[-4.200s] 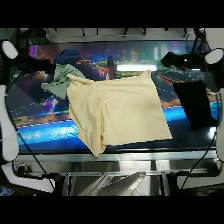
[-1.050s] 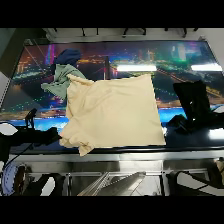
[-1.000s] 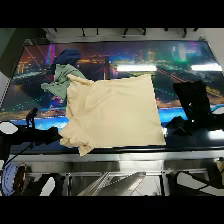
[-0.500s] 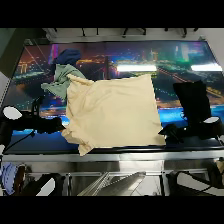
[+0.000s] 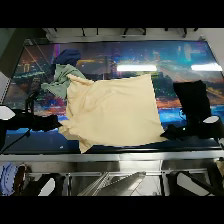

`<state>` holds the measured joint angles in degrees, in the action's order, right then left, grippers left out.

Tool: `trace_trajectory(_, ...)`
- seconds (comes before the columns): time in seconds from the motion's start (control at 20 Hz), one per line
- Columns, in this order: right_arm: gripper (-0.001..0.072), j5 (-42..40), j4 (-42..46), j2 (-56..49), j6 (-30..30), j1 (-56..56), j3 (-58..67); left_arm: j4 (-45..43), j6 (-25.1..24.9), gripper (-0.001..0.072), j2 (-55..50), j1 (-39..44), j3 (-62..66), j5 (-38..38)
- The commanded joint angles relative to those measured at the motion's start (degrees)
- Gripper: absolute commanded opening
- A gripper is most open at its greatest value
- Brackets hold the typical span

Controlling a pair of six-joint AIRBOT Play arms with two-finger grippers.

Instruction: Fold the shirts.

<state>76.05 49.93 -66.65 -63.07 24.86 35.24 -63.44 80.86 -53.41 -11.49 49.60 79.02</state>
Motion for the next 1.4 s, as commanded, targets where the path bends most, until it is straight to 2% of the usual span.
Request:
trace_trajectory(0.0, 0.0018, 2.1, -0.3, 12.6, -6.8, -0.7, 2.0, 0.0, 0.0, 0.0017, 7.6, -4.5, 2.3, 4.2)
trace_trajectory(0.05, 0.0018, 1.9, -0.8, 16.2, -10.0, -1.6, 3.5, 0.0, 0.1, 0.0017, 10.1, -5.5, 4.3, 4.8)
trace_trajectory(0.15, 0.0018, 1.9, -1.2, 21.8, -12.7, -4.2, 8.9, 0.0, 1.3, 0.0017, 13.7, -5.9, 10.1, 5.3)
trace_trajectory(0.25, 0.0018, 6.1, 3.1, 24.4, -15.4, -6.4, 18.6, -0.7, 2.4, 0.0016, 15.5, -4.9, 17.9, 8.2)
trace_trajectory(0.35, 0.0018, 10.5, 8.4, 24.5, -19.1, -8.3, 31.1, -5.2, 4.3, 0.0016, 15.0, -1.9, 28.2, 12.7)
trace_trajectory(0.55, 0.0018, 15.4, 12.7, 21.6, -21.9, -10.2, 57.6, -18.4, 6.9, 0.0017, 8.0, 6.7, 57.0, 23.0)
trace_trajectory(0.7, 0.0018, 20.6, 18.6, 18.4, -22.3, -10.2, 76.6, -26.3, 9.3, 0.0016, 0.8, 15.4, 81.1, 24.3)
trace_trajectory(0.8, 0.0018, 24.0, 23.5, 16.5, -22.5, -10.2, 87.6, -31.9, 10.5, 0.0016, -2.4, 21.7, 91.8, 25.2)
trace_trajectory(0.95, 0.0018, 23.3, 24.3, 17.3, -22.2, -10.2, 92.7, -39.7, 10.7, 0.0016, -2.7, 31.2, 97.5, 25.2)
trace_trajectory(1.1, 0.0018, 22.0, 27.3, 18.8, -22.2, -10.2, 92.7, -45.4, 10.8, 0.0015, 0.4, 37.9, 95.5, 24.8)
trace_trajectory(1.35, 0.0018, 22.5, 32.0, 18.6, -22.5, -10.2, 93.1, -47.0, 14.1, 0.0016, 7.7, 35.8, 80.5, 25.0)
